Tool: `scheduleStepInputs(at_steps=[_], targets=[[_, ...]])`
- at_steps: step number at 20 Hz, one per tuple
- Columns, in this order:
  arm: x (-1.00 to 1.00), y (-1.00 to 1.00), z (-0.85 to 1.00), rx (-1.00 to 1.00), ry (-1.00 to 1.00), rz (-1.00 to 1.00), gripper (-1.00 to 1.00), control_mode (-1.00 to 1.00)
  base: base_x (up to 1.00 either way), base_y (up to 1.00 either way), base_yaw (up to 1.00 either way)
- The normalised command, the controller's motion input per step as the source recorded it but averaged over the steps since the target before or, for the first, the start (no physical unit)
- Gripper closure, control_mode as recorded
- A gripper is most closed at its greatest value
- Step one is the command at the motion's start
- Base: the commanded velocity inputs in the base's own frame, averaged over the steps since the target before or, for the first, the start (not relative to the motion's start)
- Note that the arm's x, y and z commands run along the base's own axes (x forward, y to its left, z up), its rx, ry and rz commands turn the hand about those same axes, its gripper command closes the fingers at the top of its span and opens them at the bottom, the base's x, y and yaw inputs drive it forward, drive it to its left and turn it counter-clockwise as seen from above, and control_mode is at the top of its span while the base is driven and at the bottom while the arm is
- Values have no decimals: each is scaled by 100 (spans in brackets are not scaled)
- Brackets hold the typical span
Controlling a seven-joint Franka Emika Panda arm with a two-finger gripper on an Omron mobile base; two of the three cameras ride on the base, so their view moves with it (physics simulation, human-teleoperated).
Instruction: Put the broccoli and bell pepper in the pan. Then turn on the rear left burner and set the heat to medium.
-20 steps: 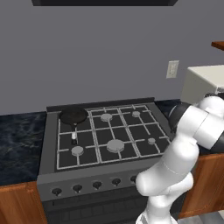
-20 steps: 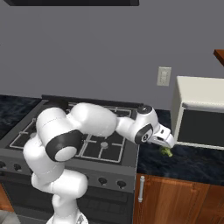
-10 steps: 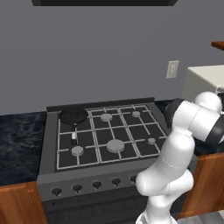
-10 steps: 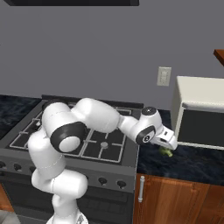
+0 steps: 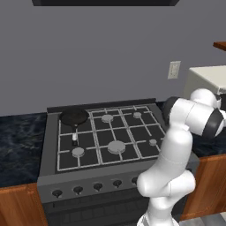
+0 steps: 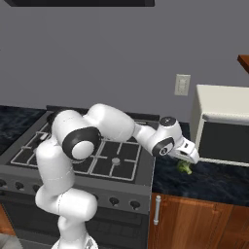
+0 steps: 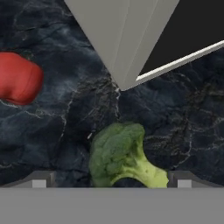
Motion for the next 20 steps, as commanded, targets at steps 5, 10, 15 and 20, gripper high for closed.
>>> scheduleStepInputs(at_steps=[5,10,15,20], targets=[[-1,-5,-6,0,0,0,-100,-100,0,0,0],[-1,-2,-19,0,0,0,-100,-100,0,0,0],[4,-4,-28,0,0,0,-100,-100,0,0,0],[14,-11,-18,0,0,0,-100,-100,0,0,0]])
